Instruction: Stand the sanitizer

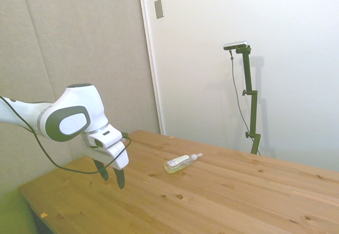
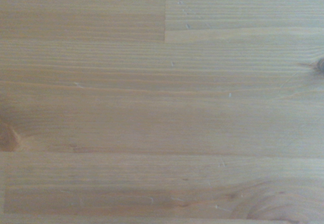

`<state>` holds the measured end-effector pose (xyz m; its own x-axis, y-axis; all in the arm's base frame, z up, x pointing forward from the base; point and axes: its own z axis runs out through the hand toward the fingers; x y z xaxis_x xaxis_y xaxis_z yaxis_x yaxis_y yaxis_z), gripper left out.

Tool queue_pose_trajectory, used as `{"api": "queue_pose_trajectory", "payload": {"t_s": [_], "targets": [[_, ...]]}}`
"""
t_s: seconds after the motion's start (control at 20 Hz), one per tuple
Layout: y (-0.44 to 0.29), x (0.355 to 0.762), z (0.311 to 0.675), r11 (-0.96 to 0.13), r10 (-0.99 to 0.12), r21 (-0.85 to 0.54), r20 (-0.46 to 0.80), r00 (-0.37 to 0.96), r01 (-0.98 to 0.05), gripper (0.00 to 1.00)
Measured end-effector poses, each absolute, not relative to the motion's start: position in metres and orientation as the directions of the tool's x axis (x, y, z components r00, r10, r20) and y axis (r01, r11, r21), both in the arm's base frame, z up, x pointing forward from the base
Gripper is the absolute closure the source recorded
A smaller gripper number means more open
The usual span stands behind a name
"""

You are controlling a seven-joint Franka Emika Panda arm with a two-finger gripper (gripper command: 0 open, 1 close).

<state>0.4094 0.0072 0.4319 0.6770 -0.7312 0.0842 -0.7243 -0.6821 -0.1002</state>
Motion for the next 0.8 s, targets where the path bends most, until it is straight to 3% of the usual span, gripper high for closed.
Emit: {"api": "queue_pose_trajectory", "payload": {"t_s": [0.35, 0.8], "targets": [[0.000, 0.434, 0.438, -0.629, -0.777, -0.151, 0.124, 0.617, -0.762, 0.00], [-0.030, 0.605, 0.457, -0.510, -0.860, -0.250, 0.183, 0.476, -0.823, 0.00]]}}
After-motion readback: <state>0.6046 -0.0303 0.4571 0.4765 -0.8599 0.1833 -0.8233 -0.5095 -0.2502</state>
